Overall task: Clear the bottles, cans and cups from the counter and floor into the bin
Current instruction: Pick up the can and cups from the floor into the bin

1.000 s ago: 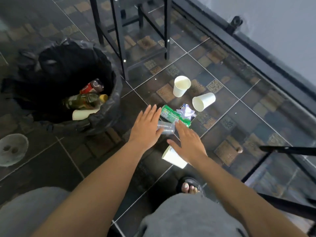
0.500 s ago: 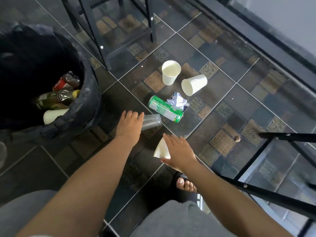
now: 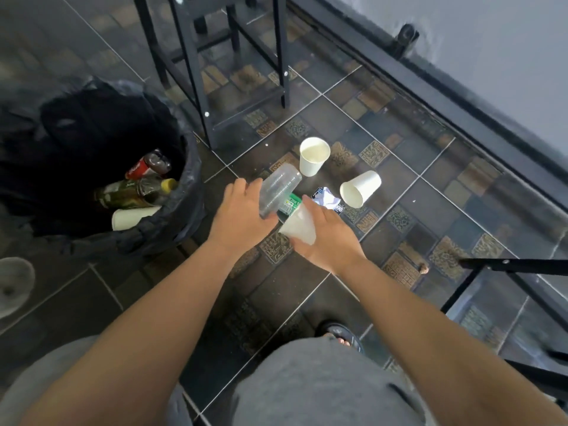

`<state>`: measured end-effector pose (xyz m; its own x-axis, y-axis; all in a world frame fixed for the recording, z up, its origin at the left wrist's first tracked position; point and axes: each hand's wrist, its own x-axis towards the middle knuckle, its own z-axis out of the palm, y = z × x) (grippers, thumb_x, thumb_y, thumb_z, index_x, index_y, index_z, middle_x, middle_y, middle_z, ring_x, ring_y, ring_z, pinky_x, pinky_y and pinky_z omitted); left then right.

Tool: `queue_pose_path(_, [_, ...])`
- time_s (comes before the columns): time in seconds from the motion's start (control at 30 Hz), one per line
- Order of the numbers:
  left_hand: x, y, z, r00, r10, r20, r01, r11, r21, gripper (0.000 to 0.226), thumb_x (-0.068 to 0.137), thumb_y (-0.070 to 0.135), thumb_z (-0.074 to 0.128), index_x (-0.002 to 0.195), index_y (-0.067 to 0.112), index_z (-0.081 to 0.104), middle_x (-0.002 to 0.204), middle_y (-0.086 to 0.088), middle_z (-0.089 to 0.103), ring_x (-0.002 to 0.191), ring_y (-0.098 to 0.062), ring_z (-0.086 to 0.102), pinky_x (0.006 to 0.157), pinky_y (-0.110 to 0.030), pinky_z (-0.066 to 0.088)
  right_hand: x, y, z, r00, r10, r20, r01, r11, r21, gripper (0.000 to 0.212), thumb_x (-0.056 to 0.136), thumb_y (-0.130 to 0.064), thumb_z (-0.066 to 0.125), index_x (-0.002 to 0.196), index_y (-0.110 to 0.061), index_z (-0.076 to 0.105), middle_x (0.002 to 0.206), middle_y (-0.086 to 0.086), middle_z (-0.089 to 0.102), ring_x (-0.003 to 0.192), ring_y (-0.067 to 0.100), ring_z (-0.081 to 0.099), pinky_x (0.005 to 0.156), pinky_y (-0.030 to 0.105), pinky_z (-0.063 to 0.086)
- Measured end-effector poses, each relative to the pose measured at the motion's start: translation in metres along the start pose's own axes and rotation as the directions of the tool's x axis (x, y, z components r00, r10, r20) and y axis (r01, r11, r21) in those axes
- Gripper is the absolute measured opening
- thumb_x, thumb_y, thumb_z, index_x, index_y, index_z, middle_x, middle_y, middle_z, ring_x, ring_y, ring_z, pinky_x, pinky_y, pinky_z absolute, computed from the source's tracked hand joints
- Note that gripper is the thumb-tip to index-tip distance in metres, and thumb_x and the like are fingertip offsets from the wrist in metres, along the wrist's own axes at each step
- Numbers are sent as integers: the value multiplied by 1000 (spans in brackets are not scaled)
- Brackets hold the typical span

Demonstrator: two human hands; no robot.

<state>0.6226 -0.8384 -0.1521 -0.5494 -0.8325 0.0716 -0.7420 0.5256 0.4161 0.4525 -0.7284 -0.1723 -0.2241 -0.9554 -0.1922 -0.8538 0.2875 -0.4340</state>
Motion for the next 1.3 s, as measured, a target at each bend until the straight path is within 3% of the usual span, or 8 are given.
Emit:
queue_pose_path(0.17, [20,8,-66,938,-82,-336,29,987,-158,75,82,42,64,144,15,32,119,-11,46,108,-24,43,81,-30,39,39,-45,-44,945,59,-321,12,977,213,72,76,-47,68,133,-20,34,125,8,54,114,29,50,87,38,43])
queue_pose_path(0.33, [22,-42,-130,767,-359,-531,293,933,-208,75,89,44,56,151,16,24,133,-15,42,118,-27,40,91,-31,36,99,-133,-70,875,-76,-479,249,918,309,75,78,-46,70,137,-13,39,136,2,47,125,17,43,97,23,35])
queue_pose_path(0.5, [-1,-102,-155,647,-595,-476,599,784,-165,71,96,46,47,153,15,19,139,-20,38,124,-35,36,100,-44,36,140,-221,-56,874,-243,-421,385,875,294,82,82,-54,64,146,-17,29,144,1,39,131,15,38,96,23,33])
queue_pose_path(0.73, [-15,-130,-152,605,-684,-409,690,706,-161,62,102,49,23,152,11,26,148,-21,36,135,-37,31,112,-47,23,155,-252,-34,917,-392,-72,398,907,137,71,98,-49,44,153,-12,20,158,7,25,144,24,24,115,45,27])
queue_pose_path(0.87, [-3,-119,-146,676,-580,-455,619,781,-76,60,103,45,22,151,8,28,155,-19,27,144,-33,18,117,-49,9,146,-221,-40,903,-406,-140,414,910,33,67,98,-47,44,153,-14,22,158,4,26,145,20,24,117,40,24])
queue_pose_path(1.03, [29,-63,-121,846,-280,-453,312,950,-3,60,103,44,24,150,6,29,156,-17,27,145,-30,16,118,-45,8,126,-147,-47,948,-245,-204,238,969,-60,68,98,-49,42,153,-15,22,159,3,25,145,20,24,118,39,22])
queue_pose_path(1.17, [45,-6,-72,942,-69,-327,65,998,-25,58,102,40,34,149,6,31,154,-15,31,143,-29,23,118,-41,13,109,-76,-49,979,-75,-192,52,991,-124,69,96,-47,48,152,-14,23,157,5,29,142,25,29,117,41,23])
queue_pose_path(1.3, [45,22,-3,989,-67,-134,66,998,-18,62,100,44,40,150,11,28,154,-12,32,143,-27,25,118,-40,18,96,-6,-44,984,87,-153,-110,983,-146,72,95,-47,50,152,-13,22,157,6,29,141,26,30,116,41,23])
